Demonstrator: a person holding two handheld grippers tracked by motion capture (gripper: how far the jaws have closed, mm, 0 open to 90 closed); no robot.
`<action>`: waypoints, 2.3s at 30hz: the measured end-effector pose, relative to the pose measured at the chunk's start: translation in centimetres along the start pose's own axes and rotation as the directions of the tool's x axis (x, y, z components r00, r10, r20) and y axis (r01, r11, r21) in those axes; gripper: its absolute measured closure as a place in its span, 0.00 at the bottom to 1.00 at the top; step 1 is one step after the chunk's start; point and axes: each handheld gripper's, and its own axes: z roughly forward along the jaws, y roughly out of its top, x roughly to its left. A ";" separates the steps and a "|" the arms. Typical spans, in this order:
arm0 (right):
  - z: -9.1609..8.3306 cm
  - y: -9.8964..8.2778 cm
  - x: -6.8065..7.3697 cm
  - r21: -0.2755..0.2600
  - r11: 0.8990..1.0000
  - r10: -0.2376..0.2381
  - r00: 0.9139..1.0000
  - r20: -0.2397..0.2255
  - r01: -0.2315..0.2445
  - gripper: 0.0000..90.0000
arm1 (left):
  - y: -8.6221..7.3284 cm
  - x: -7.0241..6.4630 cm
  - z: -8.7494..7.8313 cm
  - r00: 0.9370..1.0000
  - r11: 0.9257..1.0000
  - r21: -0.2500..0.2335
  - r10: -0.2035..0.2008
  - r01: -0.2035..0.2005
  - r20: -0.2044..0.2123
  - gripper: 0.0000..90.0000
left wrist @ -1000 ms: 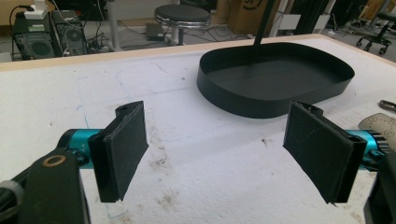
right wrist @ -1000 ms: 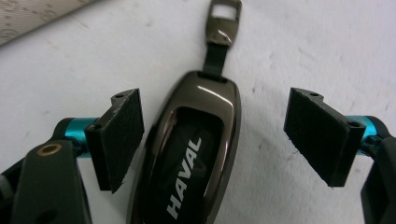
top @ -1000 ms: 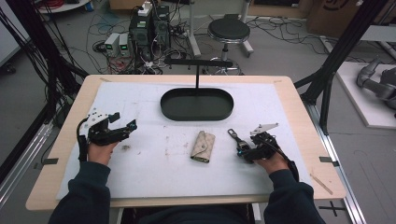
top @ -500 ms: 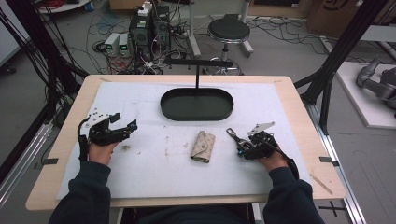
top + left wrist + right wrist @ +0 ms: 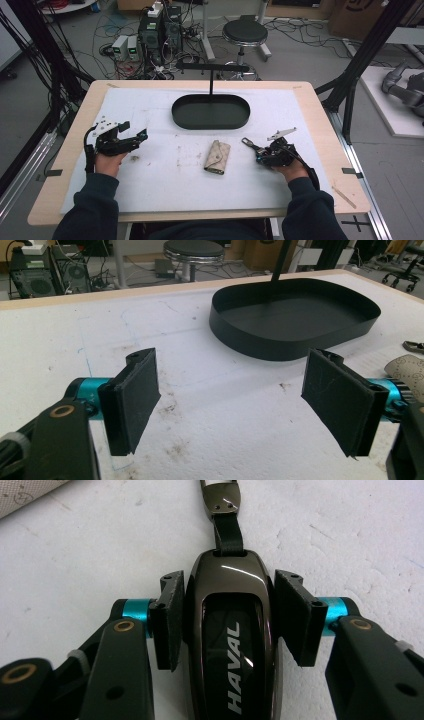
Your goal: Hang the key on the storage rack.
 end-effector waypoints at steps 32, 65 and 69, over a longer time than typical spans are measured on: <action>-6.3 11.8 -0.8 -0.346 0.938 -0.011 0.997 0.074 0.036 0.55 | -0.3 0.3 0.0 1.000 1.000 -0.002 -0.018 0.018 0.020 0.26; -8.1 19.5 -1.6 -0.401 0.916 0.051 0.984 0.168 0.021 0.55 | -0.4 0.5 -0.1 1.000 1.000 -0.003 -0.020 0.020 0.013 0.27; -8.5 19.3 -1.6 -0.402 0.916 0.045 0.987 0.155 0.022 0.55 | -0.4 0.5 -0.1 1.000 1.000 -0.003 -0.021 0.021 0.012 0.27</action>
